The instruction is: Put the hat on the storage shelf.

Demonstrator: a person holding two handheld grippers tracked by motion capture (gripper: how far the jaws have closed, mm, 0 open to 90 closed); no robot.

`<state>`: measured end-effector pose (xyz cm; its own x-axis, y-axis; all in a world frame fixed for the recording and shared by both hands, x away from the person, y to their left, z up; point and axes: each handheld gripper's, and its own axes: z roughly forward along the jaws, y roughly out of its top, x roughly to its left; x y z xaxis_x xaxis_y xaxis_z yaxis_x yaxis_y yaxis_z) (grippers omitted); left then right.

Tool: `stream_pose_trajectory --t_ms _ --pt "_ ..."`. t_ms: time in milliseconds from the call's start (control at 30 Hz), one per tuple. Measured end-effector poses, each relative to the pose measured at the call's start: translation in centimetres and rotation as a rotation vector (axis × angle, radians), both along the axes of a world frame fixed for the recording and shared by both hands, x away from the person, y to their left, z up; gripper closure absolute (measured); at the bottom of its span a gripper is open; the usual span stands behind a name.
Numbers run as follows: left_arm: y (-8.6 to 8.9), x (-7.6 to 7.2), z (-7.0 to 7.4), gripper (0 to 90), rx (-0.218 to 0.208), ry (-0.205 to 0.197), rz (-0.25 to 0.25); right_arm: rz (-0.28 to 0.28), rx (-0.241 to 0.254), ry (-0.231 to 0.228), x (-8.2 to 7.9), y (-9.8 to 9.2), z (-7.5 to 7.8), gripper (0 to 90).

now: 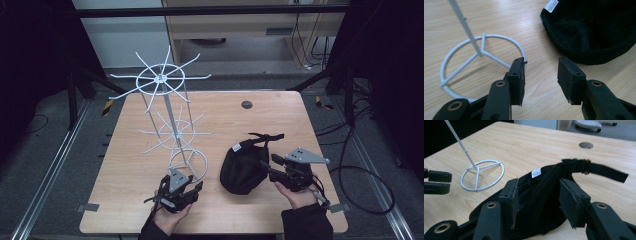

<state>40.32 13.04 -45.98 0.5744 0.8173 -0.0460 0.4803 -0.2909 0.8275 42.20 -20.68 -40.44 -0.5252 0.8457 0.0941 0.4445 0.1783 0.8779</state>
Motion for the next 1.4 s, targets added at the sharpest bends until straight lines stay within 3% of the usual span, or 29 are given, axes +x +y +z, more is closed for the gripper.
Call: stream_pose_trajectory --t_ms 333,533,800,967,1167,1400 --pt "-2.2 0.9 -0.4 58.7 0.009 -0.004 -0.019 0.003 -0.027 0.049 0.1 0.6 -1.4 53.0" --pt "-4.3 1.3 -0.7 65.1 0.049 -0.004 -0.046 -0.008 -0.042 0.055 0.2 0.5 -1.5 65.0" --pt "-6.2 2.8 -1.6 57.9 0.016 0.013 -0.029 -0.016 -0.055 0.057 0.3 0.0 -1.7 72.1" --pt "-7.0 3.4 -2.7 52.3 0.025 0.051 -0.040 -0.031 -0.070 0.046 0.4 -0.1 -1.8 73.5" --pt "-8.1 3.2 -3.3 55.1 0.011 0.068 -0.060 -0.056 -0.070 0.034 0.7 -0.4 -1.9 71.2" --pt "-8.8 3.0 -3.7 56.2 0.001 0.066 -0.054 -0.075 -0.041 0.026 0.4 -0.9 -1.8 55.0"
